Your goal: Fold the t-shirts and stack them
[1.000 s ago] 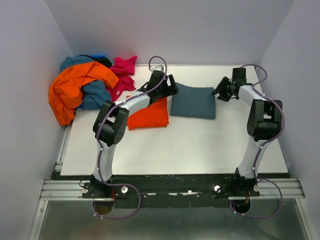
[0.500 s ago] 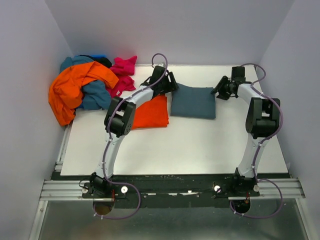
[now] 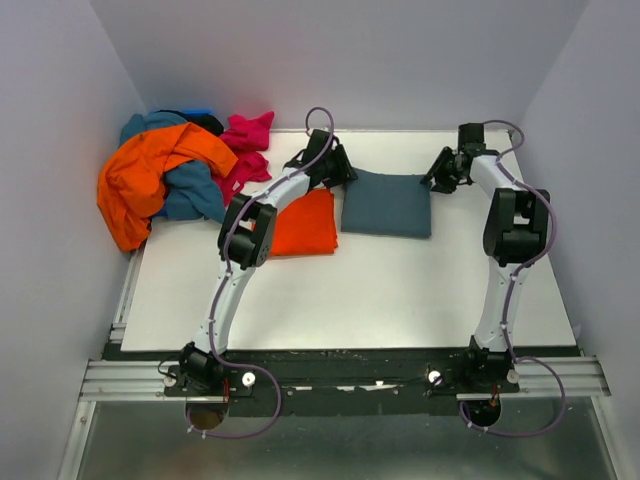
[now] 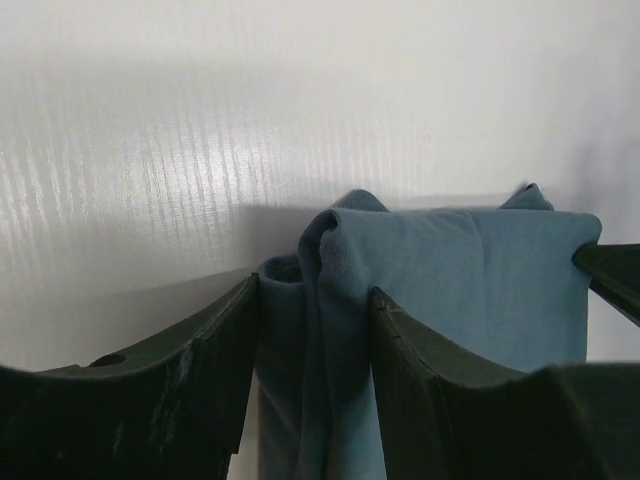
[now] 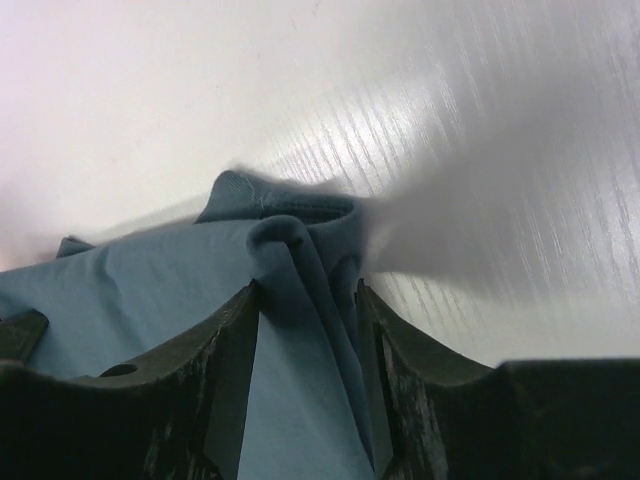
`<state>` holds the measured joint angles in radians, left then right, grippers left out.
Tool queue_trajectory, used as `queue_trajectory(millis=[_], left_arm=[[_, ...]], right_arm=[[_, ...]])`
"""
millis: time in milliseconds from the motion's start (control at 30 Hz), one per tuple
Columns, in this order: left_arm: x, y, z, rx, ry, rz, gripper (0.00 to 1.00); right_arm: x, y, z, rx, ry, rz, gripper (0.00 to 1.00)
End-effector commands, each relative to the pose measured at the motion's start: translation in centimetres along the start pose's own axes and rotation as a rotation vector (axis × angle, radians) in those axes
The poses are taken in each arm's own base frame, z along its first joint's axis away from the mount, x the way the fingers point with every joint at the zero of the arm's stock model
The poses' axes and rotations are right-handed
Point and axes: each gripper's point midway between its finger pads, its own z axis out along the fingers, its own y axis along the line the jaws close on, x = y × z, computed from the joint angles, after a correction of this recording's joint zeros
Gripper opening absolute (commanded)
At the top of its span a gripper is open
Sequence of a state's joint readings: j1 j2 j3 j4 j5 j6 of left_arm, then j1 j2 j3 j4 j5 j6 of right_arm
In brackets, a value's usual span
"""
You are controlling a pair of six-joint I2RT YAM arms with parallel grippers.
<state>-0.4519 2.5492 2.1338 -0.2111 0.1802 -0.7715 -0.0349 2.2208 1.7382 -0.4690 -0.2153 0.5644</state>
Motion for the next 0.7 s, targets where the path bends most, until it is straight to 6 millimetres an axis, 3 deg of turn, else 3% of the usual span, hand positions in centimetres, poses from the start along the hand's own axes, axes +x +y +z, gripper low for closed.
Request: queue_trajectory(millis=[0,100,367,500,567,667], left_arm=[[1.5,2.0,0.9,-0.023,0.057,-0.051,0.56],[1.5,1.9,1.2,0.016,0.054,-0.072,0.37],[1.7,1.0,2.1,0.079,0.068,-0.122,0.37],[1.2,0.8,1.6,0.073,0.053,-0.099,0.37],[1.1,0.7,1.4,0.076,0.049,-0.096,0.37],[1.1,0.6,1.3,0.079,0.05,-0.093,0.36]], right_arm=[[0.8,-0.5,0.5,0.087,0.046,-0.006,0.5],[0.8,-0.5,0.6,0.096,0.046,-0.002,0.47],[0.7,-0.4,0.7,0.139,0.061,0.01,0.48],[-0.1,-1.4,0.0,0.204,0.041,-0.04,0.61],[-0.4,-1.4,-0.2,0.199,0.027,-0.083,0.78],[-0.3,-0.4,0.4,0.127,0.042,-0.113,0.77]])
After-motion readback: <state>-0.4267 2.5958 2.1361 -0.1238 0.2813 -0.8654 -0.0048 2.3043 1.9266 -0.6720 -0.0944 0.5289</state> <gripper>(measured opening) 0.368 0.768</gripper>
